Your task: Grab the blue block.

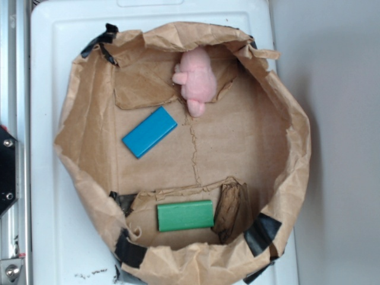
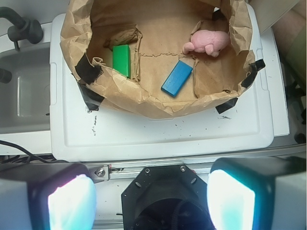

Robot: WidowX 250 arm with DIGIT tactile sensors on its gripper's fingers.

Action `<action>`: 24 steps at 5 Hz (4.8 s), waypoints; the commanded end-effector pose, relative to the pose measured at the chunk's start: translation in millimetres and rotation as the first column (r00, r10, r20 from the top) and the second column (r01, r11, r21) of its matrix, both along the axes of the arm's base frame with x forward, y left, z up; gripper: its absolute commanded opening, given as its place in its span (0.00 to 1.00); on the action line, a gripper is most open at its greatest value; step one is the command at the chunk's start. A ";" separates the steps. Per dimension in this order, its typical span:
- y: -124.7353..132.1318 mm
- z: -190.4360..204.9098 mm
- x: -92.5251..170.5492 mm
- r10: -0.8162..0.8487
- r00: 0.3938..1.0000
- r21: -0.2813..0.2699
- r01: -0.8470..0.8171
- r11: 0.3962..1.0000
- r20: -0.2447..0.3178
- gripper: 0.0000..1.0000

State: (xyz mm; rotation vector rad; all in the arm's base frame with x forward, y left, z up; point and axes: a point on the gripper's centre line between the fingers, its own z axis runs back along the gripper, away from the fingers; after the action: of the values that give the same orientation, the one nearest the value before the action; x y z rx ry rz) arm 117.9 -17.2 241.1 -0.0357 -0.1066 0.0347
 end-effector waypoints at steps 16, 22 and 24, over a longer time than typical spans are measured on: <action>47.4 -177.3 144.1 0.270 0.957 0.042 -0.276 0.960 0.109 1.00; 68.8 -161.2 109.7 0.330 0.940 -0.071 -0.325 0.943 0.088 1.00; 58.8 -177.1 119.9 0.340 0.936 -0.044 -0.338 0.940 0.089 1.00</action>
State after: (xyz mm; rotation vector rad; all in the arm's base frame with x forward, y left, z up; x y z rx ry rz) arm 233.2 40.6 57.6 -0.0457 -0.1838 0.3828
